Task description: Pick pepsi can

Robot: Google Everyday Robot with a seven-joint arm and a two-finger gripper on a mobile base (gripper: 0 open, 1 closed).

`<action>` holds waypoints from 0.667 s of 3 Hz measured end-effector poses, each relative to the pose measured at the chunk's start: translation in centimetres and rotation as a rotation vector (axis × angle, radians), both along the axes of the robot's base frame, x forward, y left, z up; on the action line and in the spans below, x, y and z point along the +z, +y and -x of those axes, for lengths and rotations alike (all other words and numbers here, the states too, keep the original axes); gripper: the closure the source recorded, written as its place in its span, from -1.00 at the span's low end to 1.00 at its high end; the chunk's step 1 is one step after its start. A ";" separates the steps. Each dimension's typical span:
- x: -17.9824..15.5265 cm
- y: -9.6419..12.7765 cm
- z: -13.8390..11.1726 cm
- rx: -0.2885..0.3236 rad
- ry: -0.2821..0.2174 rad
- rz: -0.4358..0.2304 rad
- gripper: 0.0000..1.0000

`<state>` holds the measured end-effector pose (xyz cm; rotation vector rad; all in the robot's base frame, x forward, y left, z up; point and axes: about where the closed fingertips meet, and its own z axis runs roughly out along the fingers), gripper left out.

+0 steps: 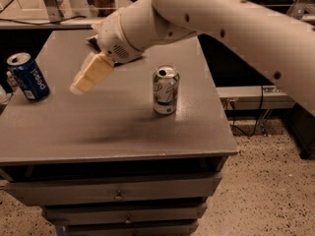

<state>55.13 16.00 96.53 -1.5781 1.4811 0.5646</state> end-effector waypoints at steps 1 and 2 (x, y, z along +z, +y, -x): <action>-2.0 4.4 -1.0 0.046 0.010 -0.015 -1.00; -3.6 8.0 -1.7 0.081 0.028 -0.025 -1.00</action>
Offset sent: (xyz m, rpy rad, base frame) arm 0.0273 0.1205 -0.0541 0.0382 0.0501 0.1167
